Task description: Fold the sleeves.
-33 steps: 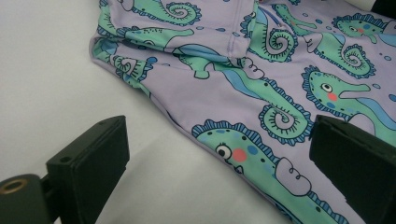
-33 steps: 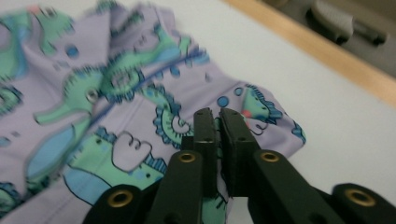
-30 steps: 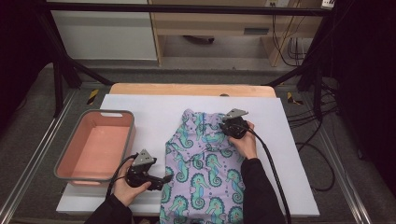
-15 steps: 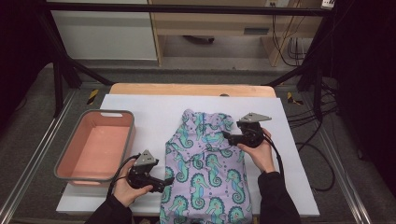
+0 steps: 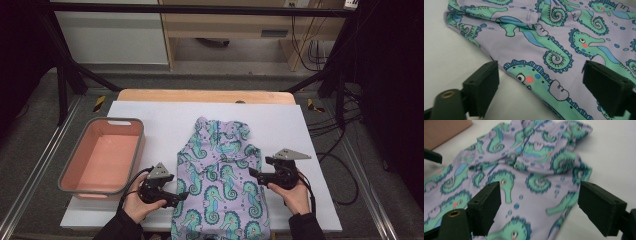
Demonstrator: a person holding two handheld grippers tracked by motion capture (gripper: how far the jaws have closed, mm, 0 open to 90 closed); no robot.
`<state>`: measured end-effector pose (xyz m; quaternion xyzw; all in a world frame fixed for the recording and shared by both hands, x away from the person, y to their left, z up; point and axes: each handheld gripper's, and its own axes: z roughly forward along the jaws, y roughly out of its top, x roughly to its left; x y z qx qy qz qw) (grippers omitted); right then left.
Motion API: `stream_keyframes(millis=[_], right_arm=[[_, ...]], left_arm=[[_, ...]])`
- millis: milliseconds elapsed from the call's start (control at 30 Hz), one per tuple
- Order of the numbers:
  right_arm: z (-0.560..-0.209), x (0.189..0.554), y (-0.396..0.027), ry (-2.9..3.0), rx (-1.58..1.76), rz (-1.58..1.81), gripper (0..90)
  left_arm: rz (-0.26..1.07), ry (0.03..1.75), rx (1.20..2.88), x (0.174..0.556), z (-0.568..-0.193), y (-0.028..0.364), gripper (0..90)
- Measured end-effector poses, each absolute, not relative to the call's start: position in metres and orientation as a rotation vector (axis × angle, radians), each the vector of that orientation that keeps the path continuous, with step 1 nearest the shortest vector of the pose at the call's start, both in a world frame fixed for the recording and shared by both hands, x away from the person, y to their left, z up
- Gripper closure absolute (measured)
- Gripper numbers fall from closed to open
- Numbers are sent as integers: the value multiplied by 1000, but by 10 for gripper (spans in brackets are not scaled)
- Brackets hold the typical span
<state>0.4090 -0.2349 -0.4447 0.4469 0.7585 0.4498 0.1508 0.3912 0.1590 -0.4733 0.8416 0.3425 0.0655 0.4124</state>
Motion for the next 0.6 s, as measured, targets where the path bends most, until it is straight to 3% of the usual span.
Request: stream_keyframes(millis=[133,267,600], right_arm=[[-457,391,-238,2218,1304,1255,216],[-468,375,-238,2240,1318,1209,313],[-481,354,-237,2289,1342,1090,427]], left_arm=[[176,877,2136,387,-473,156,220],[149,898,2133,383,-472,154,328],[164,970,2152,366,-474,155,543]])
